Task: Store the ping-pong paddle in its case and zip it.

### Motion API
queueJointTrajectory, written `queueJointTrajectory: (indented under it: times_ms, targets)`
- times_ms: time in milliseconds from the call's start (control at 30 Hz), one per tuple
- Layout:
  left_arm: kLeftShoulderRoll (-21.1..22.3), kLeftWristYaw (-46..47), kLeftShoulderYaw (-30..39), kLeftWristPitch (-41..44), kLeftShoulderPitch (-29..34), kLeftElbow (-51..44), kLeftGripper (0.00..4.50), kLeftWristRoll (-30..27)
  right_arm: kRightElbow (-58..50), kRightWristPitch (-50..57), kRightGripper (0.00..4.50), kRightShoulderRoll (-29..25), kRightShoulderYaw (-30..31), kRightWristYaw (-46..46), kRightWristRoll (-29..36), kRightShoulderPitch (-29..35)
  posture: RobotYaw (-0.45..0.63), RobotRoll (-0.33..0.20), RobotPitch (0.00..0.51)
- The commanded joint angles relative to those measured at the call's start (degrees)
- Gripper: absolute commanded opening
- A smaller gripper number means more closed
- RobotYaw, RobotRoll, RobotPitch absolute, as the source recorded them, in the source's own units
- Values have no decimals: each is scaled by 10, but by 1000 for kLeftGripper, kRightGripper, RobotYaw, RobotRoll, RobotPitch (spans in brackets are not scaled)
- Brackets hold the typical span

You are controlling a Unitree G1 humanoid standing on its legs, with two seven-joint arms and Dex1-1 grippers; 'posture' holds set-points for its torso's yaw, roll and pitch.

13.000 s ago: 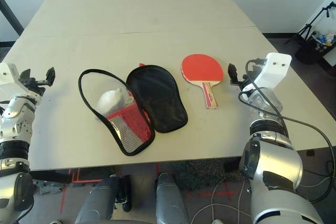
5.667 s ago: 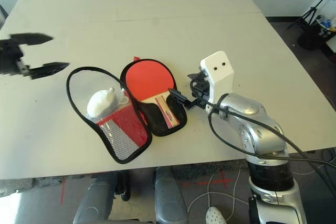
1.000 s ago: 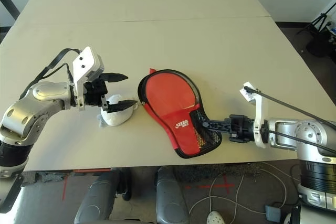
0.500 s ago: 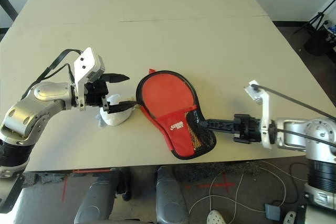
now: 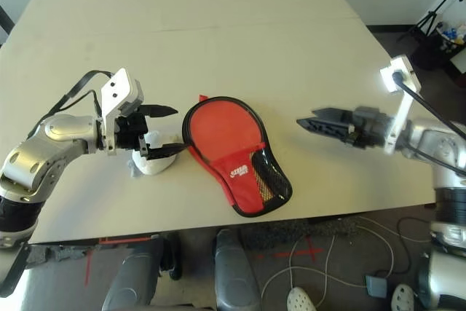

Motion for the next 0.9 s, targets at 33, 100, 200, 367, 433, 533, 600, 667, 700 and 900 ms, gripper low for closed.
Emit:
queueJointTrajectory:
  times_ms: [33,100,200,367,433,533,600,667,700,900]
  targets:
    - [11,-3,2,11,9,-8,4500,1,52,-84,4482,31,53,49,-59,-48,-83,0,218]
    - [14,-2,3,15,10,-11,4500,1,77,-117,4482,48,73,71,-83,-69,-75,0,222]
    - [18,-2,2,19,13,-15,4500,0,104,-166,4482,73,98,103,-112,-84,-67,0,227]
    - [20,1,3,26,16,-20,4500,-1,123,-199,4482,98,118,132,-141,-83,-57,0,233]
    - [21,3,5,29,17,-22,4500,-2,132,-212,4482,104,121,133,-151,-81,-52,0,237]
    - [23,4,6,32,19,-24,4500,-2,143,-227,4482,111,126,135,-166,-79,-48,0,239]
    - [25,5,7,34,20,-26,4500,-3,152,-247,4482,116,133,134,-182,-70,-44,0,239]
    - [27,7,9,37,20,-28,4500,-3,171,-269,4482,122,139,127,-199,-66,-40,0,240]
    - [27,7,9,38,20,-28,4500,-3,179,-277,4482,124,139,125,-205,-66,-39,0,241]
    - [32,11,13,48,20,-32,4500,-2,209,-316,4482,135,142,116,-227,-63,-32,0,243]
